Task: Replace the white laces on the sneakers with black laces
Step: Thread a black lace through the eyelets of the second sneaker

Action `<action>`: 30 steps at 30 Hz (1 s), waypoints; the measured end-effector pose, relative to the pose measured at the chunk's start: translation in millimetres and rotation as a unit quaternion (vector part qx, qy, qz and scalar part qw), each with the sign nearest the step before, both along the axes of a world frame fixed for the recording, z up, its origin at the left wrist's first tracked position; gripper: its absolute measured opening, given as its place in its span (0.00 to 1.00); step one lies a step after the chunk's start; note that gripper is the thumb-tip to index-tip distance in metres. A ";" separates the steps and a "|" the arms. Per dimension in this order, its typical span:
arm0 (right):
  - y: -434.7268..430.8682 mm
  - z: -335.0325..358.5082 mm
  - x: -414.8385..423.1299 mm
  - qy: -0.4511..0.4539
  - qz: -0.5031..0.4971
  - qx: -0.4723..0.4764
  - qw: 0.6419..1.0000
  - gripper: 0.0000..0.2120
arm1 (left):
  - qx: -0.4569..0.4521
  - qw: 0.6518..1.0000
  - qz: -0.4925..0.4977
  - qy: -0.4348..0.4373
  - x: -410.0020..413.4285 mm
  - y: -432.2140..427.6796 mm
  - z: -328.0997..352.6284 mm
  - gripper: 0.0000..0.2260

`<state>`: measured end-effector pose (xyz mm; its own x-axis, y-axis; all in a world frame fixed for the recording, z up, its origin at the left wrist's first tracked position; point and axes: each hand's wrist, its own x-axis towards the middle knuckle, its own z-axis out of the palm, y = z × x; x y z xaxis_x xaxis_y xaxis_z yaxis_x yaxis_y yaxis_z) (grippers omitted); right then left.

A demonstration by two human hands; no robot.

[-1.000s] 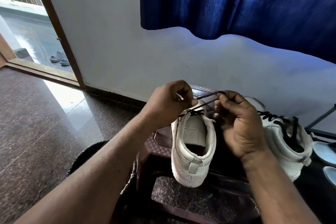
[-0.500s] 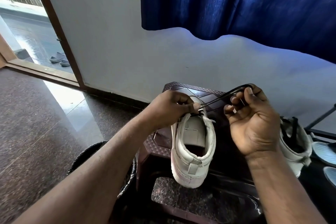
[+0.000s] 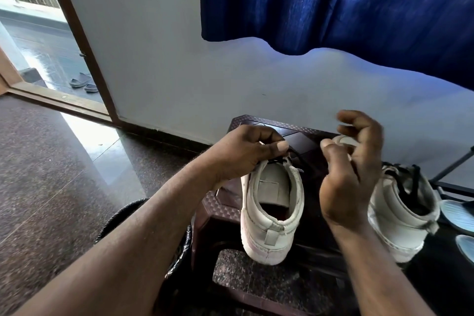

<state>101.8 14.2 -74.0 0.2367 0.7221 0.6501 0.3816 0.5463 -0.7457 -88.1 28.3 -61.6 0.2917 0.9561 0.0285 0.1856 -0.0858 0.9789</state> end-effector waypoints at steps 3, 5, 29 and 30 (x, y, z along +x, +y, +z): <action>5.8 -4.2 -4.4 -0.146 0.028 -0.061 0.987 0.13 | 0.013 1.000 0.005 -0.018 3.2 1.7 -1.8 0.10; 7.4 -7.5 -6.8 -0.117 0.116 -0.144 0.976 0.15 | 0.032 0.999 0.017 0.001 3.4 2.4 -2.5 0.10; 14.1 20.7 21.6 0.483 0.325 -0.171 0.795 0.14 | -0.073 0.984 0.078 0.142 -39.4 -1.3 2.0 0.14; 13.8 20.6 21.1 0.476 0.319 -0.175 0.801 0.14 | -0.076 0.984 0.080 0.137 -39.3 -1.1 1.4 0.15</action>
<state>122.8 28.0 -53.3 0.0160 0.9919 0.1263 -0.7235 0.0987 -0.6832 -127.4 27.2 -60.2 0.1132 0.9775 -0.1780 0.4443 0.1105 0.8890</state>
